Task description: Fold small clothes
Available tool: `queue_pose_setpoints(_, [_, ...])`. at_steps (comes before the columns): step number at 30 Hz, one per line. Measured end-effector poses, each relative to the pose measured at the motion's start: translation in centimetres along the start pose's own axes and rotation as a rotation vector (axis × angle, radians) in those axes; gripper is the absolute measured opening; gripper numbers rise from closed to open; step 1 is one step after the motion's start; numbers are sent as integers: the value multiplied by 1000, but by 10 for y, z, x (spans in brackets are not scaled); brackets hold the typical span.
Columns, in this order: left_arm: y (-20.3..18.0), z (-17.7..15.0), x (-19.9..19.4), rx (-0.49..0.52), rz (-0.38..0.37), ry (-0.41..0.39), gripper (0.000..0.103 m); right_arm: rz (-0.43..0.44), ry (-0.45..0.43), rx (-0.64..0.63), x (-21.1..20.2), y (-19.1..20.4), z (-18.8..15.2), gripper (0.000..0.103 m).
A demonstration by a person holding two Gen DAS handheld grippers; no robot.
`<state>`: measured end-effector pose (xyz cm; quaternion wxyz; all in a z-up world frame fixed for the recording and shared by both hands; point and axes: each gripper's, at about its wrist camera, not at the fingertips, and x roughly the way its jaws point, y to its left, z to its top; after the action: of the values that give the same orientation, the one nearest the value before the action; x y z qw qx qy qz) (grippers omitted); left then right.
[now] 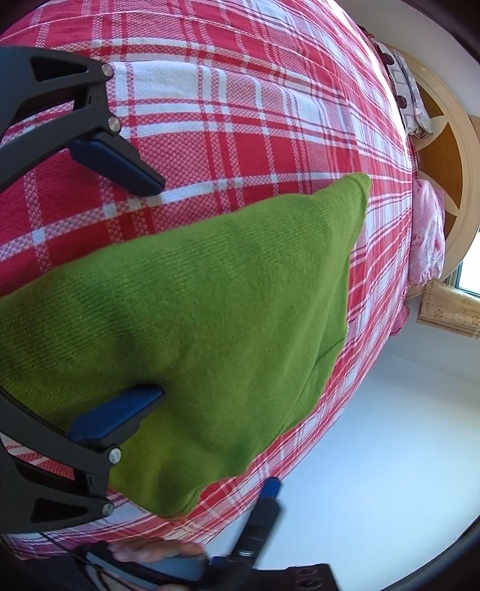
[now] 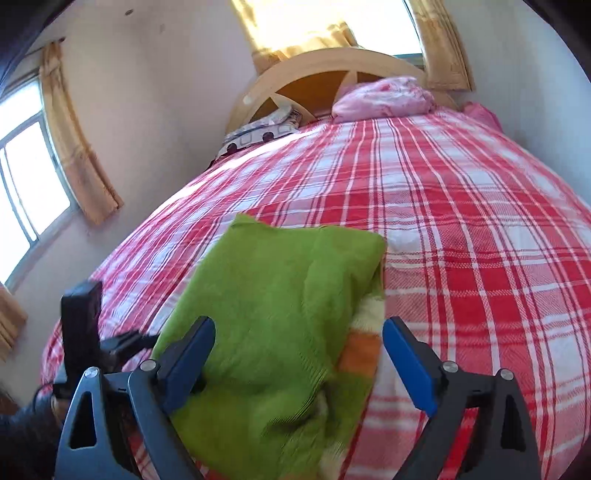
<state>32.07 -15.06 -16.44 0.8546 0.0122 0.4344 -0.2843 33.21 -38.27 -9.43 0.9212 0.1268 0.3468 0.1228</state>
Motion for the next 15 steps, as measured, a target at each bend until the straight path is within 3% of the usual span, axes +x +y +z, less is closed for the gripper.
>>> queue_pose_setpoints(3, [0,0,0,-4,-7,-2,103,22,43,116,26,-30,14,93])
queue_pose_setpoints(11, [1,0,-1,-5,-9,-3,103,240,165,345,85,-79,27,93])
queue_pose_setpoints(15, [0,0,0,-6,-13,-4,103,280,174,356,99,-81,34,93])
